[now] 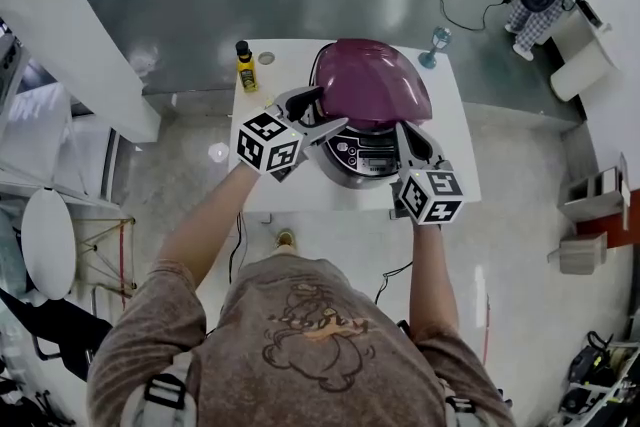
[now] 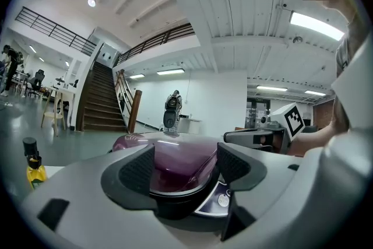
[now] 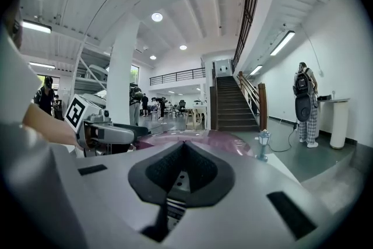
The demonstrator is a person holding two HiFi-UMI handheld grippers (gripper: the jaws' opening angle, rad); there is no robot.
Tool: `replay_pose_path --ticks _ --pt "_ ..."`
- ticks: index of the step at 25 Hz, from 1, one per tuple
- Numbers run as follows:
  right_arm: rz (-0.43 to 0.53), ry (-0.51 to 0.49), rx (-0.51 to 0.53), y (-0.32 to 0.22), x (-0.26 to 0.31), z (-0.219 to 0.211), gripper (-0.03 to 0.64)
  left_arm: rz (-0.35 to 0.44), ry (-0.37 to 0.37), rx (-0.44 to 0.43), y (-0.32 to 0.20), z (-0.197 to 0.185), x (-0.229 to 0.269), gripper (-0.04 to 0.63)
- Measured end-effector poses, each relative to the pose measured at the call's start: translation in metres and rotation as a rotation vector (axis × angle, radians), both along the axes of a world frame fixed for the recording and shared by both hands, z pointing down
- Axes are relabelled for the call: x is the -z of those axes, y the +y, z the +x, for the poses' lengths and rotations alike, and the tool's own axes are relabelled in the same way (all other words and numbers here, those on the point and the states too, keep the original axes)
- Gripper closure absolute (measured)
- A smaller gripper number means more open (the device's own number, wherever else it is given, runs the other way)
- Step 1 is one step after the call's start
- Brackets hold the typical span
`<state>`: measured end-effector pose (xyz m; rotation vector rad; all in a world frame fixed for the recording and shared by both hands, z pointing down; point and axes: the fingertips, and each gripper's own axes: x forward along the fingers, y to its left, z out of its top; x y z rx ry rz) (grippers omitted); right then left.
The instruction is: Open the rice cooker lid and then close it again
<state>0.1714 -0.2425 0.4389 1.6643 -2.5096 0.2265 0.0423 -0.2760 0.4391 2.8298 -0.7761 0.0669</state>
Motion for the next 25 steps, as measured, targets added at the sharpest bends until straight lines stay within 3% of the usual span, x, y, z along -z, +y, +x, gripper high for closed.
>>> replay_pose_path --ticks 25 --pt "-0.073 0.1 0.006 -0.011 -0.023 -0.002 0.611 -0.043 -0.012 -0.011 0.003 -0.002 -0.017 0.253"
